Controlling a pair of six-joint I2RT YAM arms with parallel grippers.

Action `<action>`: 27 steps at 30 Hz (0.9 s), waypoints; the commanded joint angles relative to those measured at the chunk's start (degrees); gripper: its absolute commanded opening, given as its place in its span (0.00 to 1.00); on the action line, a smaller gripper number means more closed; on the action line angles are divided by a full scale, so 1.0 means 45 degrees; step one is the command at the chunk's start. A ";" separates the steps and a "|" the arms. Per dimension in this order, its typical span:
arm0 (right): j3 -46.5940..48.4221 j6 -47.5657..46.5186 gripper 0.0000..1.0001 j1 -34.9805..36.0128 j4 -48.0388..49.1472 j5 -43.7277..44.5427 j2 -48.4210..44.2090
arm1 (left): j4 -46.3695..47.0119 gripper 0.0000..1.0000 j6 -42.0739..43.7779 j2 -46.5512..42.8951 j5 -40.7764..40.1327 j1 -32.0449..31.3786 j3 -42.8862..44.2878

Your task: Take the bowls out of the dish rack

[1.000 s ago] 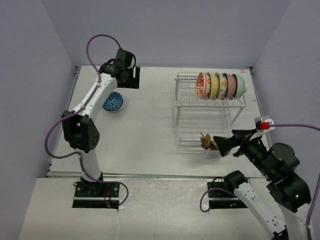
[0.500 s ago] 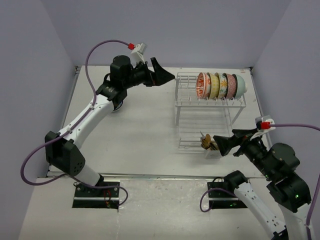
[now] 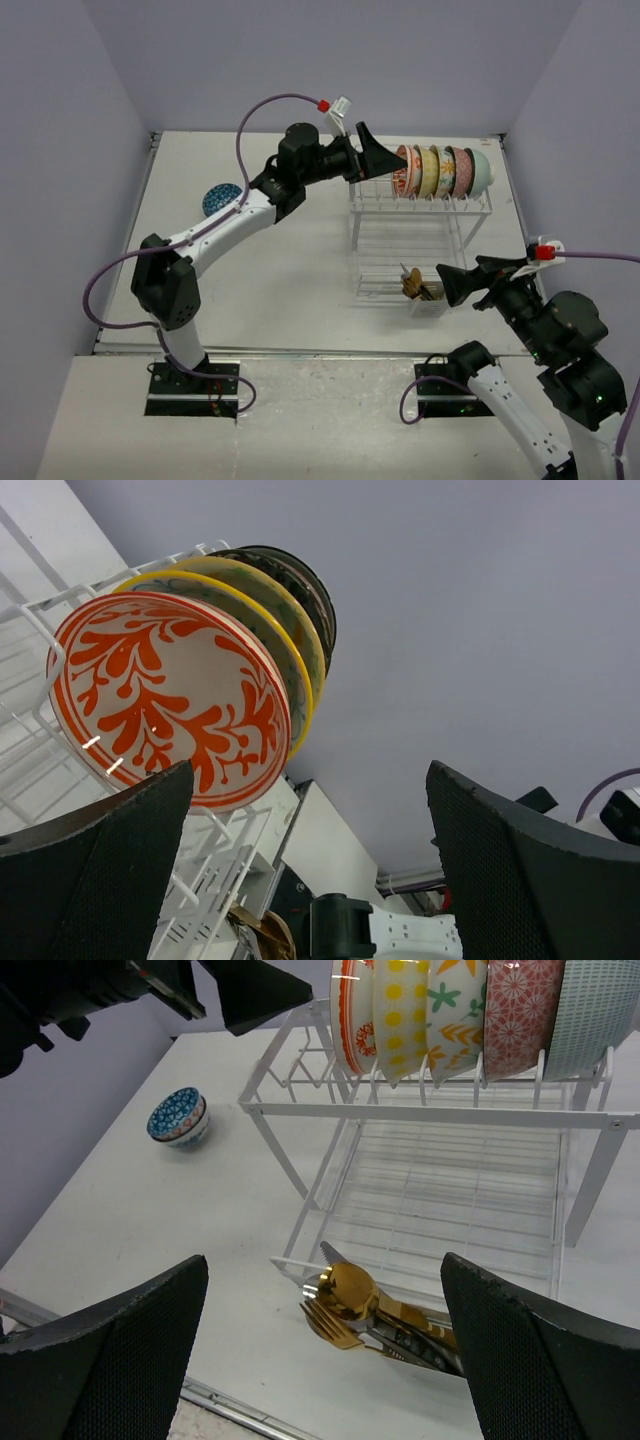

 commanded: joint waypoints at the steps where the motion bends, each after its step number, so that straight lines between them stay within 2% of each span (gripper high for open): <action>1: 0.0380 0.0093 0.99 0.0072 0.0108 0.0265 -0.0238 | 0.0382 0.97 -0.0500 0.0758 -0.0174 -0.0175 0.1179; 7: 0.0380 0.0015 0.99 0.0071 0.0050 0.0070 -0.0259 | 0.0344 0.84 -0.0715 0.2106 0.0255 -0.0253 0.2586; 11: 0.0322 -0.0005 0.99 0.0072 0.0050 -0.0008 -0.0298 | 0.0226 0.67 -0.0832 0.2887 0.0353 -0.0254 0.3328; 15: 0.0224 -0.0063 0.99 0.0072 0.0030 -0.0086 -0.0337 | 0.0401 0.57 -0.0929 0.3162 0.0451 -0.0254 0.3446; 18: 0.0185 -0.0083 0.99 0.0071 -0.0009 -0.0067 -0.0356 | 0.0208 0.54 -0.0833 0.3318 0.0393 -0.0292 0.3777; 20: 0.0127 -0.0103 0.99 0.0072 -0.0009 -0.0086 -0.0375 | 0.0089 0.47 -0.0773 0.3396 0.0392 -0.0331 0.3876; 23: 0.0068 -0.0103 0.99 0.0072 0.0030 -0.0106 -0.0395 | 0.0050 0.32 -0.0773 0.3455 0.0392 -0.0390 0.3993; 27: 0.0029 -0.0103 0.99 0.0072 0.0030 -0.0067 -0.0415 | 0.0070 0.24 -0.0734 0.3494 0.0432 -0.0449 0.4091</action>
